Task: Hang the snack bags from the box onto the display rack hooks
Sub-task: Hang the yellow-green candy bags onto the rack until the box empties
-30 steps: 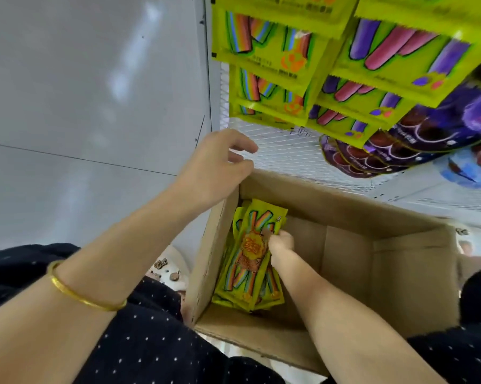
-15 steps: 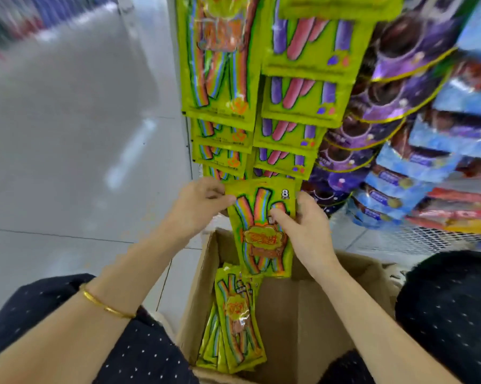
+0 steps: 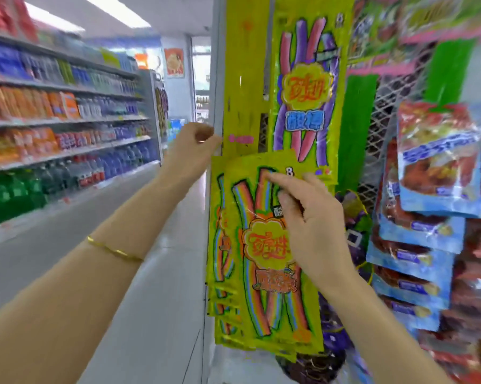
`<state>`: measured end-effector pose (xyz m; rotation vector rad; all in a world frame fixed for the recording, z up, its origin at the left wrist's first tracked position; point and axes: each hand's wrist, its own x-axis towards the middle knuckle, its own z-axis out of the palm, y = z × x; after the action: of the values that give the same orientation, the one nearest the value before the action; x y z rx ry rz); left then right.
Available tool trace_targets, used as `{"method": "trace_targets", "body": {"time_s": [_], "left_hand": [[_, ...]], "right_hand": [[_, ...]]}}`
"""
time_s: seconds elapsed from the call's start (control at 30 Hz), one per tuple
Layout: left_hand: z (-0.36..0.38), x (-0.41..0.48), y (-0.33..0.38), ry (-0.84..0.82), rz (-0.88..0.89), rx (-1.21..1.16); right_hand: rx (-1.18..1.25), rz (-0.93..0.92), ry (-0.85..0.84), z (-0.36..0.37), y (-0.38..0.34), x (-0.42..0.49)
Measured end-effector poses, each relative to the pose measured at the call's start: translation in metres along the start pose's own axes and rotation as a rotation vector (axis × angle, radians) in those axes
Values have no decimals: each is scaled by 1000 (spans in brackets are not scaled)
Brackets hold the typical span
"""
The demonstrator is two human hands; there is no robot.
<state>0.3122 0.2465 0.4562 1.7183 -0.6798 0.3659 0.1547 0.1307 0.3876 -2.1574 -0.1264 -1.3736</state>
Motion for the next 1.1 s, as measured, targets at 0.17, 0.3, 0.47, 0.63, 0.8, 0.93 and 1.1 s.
{"method": "trace_targets", "body": {"time_s": [0.17,0.3,0.47,0.63,0.8,0.93,1.1], "left_hand": [[12,44,11,15,-2,-79],[15,46,21,-36,-174,-374],[22,45,14,-65,-211,-390],[25,43,15,-59,-238,-476],[23,44,21,-60,-318,-477],[22,42,22,-50,-319,-466],[21,41,24,-88,-340,-501]], "right_hand": [[-77,-8,5,5,-12,57],[-173,83,-12,20,-12,93],[-251,141,-78,32,-13,111],[-336,175,-149,36,-17,113],[-367,173,-208,36,-15,117],[-367,183,-244,36,-13,117],[-327,171,-217,40,-10,117]]}}
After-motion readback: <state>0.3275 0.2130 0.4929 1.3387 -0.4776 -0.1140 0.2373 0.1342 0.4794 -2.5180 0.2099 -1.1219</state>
